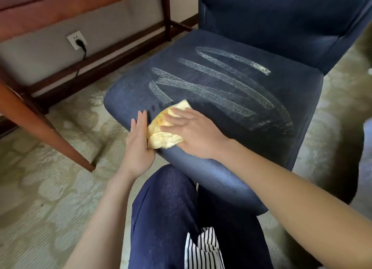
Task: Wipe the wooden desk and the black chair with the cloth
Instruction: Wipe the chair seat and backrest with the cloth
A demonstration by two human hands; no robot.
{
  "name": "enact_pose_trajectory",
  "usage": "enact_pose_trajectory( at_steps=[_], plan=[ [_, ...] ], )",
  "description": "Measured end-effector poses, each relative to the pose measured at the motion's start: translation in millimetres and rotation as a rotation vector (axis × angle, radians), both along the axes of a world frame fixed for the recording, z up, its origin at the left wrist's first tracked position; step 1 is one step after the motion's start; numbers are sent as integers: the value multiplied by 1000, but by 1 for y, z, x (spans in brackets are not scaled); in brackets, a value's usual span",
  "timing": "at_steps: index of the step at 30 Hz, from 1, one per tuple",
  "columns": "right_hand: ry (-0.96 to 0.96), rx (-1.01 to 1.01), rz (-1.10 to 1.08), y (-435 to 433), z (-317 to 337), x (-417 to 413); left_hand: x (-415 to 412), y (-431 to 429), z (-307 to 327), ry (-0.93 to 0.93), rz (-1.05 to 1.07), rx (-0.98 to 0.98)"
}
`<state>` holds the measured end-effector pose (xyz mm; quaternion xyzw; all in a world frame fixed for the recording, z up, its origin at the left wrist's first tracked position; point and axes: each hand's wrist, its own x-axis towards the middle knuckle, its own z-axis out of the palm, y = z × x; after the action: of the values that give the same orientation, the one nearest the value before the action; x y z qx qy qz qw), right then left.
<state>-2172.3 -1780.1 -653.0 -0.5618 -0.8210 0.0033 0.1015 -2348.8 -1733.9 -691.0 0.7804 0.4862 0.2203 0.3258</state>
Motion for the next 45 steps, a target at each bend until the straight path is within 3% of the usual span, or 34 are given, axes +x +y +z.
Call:
enact_pose_trajectory(
  at_steps=[9,18,23,32,36,39,42,45],
  plan=[
    [-176,-22,169,-106,-10,32,7,1,6,70,-13,-71],
    [-387,-35,339,-150,-8,84,4,5,8,241,-20,60],
    [-426,-3,356,-134,-7,80,-2,2,6,290,-17,172],
    [-371,13,275,-59,-1,17,-12,6,5,306,-99,173],
    [-236,-53,199,-19,-4,-8,-27,34,25,235,-176,69],
    [-200,-33,154,9,-5,-24,-41,61,39,199,-133,113],
    [-207,5,88,34,-5,-39,-36,77,40,267,-130,190],
    [-161,-11,16,44,-9,-49,-27,80,30,349,-138,107]
  ],
)
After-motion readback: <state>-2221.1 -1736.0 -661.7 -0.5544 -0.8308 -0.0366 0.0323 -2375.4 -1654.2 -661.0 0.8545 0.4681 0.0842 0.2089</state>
